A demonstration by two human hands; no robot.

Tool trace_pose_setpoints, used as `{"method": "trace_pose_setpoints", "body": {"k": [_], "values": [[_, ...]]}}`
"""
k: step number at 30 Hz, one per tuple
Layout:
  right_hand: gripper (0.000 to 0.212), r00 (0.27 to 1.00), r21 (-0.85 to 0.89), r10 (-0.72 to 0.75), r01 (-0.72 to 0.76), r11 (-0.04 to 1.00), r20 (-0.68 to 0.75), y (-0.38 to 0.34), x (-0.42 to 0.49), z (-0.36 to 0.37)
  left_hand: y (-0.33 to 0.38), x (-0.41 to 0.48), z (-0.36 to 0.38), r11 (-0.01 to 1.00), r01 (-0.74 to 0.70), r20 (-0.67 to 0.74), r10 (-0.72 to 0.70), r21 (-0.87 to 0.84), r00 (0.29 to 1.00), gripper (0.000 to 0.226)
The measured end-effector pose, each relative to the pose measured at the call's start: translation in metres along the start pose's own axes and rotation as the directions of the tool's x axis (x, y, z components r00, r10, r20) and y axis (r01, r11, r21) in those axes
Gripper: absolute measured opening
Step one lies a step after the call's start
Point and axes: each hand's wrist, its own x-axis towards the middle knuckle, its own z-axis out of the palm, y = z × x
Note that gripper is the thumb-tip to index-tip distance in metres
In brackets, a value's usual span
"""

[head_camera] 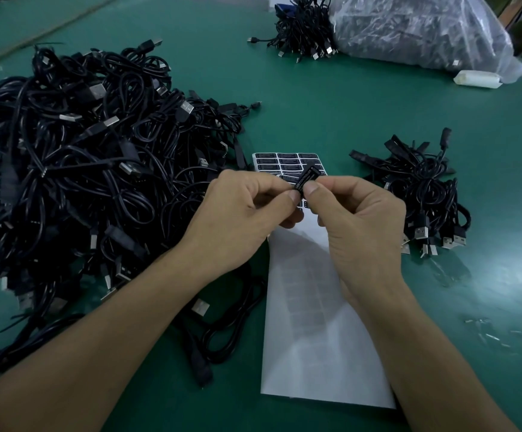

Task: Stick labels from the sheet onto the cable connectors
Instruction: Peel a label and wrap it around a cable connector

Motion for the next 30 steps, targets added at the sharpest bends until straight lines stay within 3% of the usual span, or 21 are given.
{"method": "trace_pose_setpoints", "body": {"k": [30], "values": [[0.025, 0.991, -0.094, -0.136, 0.136, 0.986, 0.009, -0.0003, -0.0032, 0.0008, 0.0022, 0.0015, -0.0002, 0.992, -0.017, 0.004, 0.018, -0.127, 1.000, 0.018]]}}
